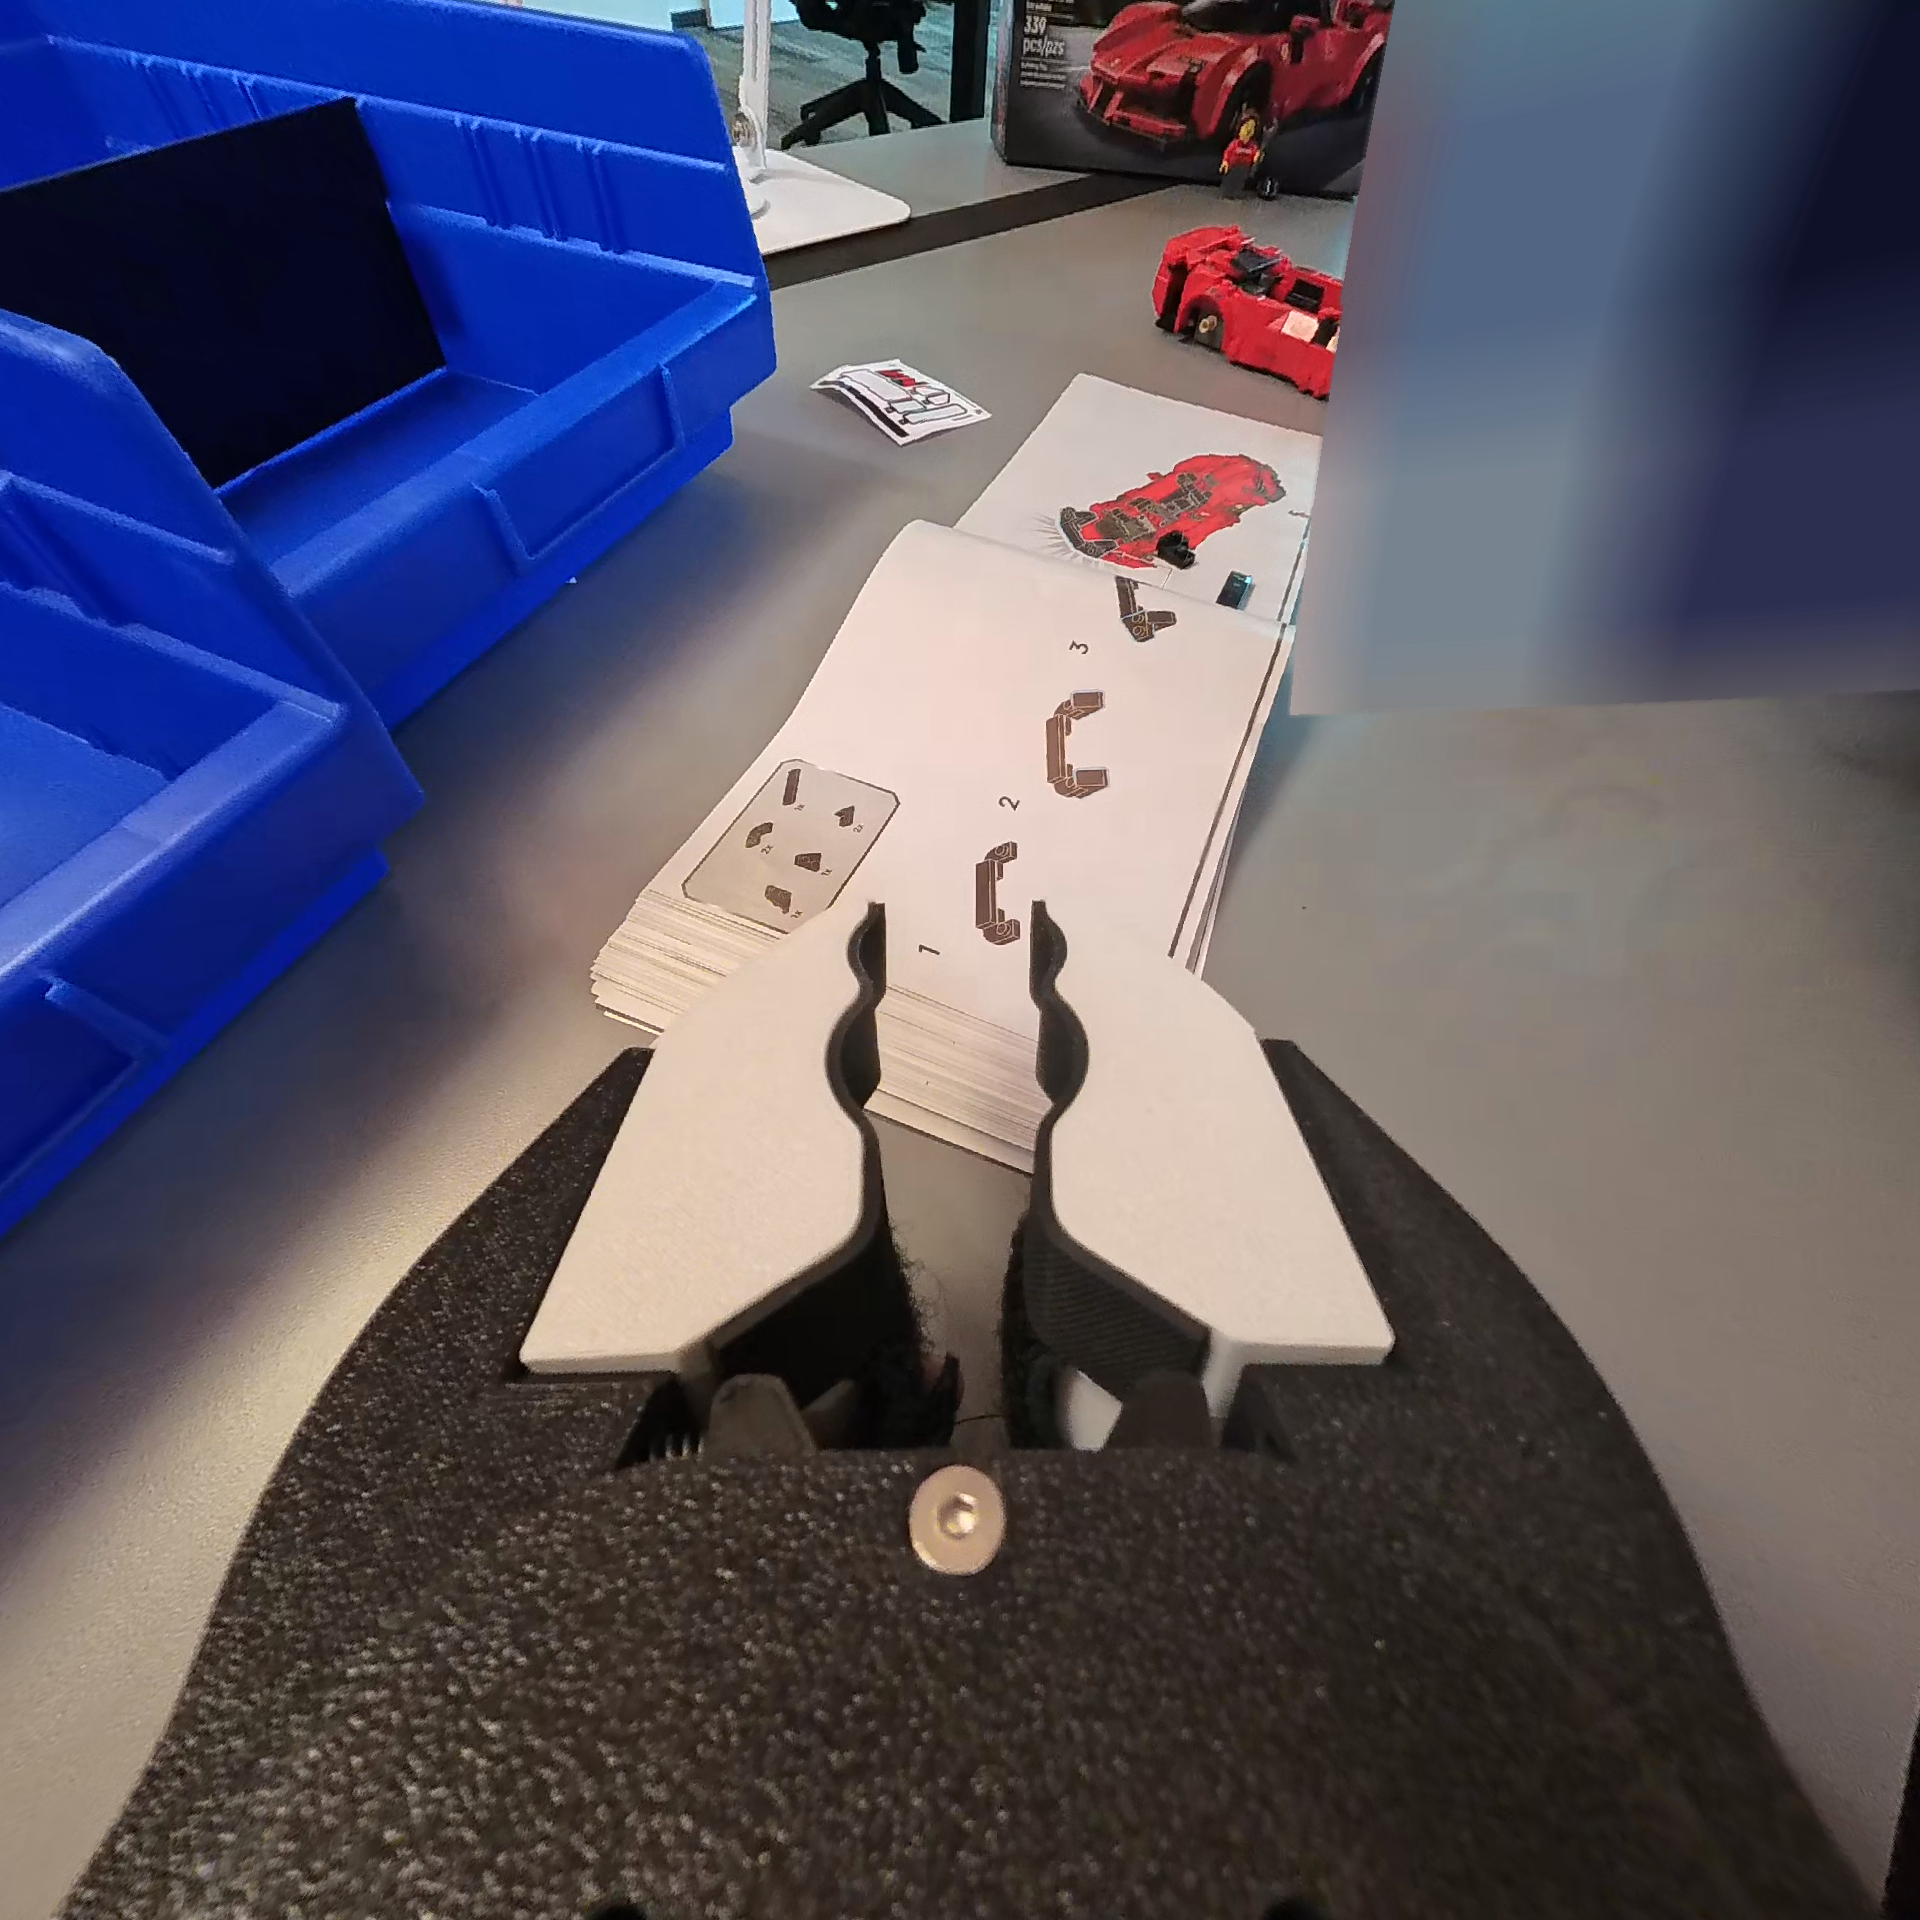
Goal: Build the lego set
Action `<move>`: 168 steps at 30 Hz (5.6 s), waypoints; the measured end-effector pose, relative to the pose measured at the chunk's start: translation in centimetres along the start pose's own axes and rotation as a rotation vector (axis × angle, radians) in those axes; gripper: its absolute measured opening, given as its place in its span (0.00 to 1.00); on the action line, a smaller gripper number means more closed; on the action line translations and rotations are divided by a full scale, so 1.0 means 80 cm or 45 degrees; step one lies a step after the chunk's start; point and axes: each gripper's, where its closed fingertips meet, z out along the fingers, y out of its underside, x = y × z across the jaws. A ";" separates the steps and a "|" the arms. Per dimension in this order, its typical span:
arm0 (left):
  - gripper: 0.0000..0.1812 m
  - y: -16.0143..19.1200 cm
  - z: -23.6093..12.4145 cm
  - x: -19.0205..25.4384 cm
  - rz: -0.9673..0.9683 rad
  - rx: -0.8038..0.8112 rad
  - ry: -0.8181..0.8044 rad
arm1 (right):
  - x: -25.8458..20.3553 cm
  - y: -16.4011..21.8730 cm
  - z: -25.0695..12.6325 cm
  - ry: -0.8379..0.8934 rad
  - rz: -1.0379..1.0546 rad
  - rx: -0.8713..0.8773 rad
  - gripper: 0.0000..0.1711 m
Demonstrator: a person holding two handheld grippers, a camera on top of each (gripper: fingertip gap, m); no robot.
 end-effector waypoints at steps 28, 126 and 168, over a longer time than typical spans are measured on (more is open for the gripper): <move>0.14 -0.006 -0.005 0.001 0.003 0.060 -0.002 | 0.014 -0.055 0.032 0.165 -0.407 0.166 0.00; 0.14 -0.018 -0.016 0.003 0.053 0.179 -0.026 | -0.196 -0.392 -0.085 -0.107 -0.706 0.987 0.17; 0.16 -0.019 -0.018 0.003 0.050 0.193 -0.041 | -0.229 -0.367 -0.050 -0.671 -0.893 1.180 0.17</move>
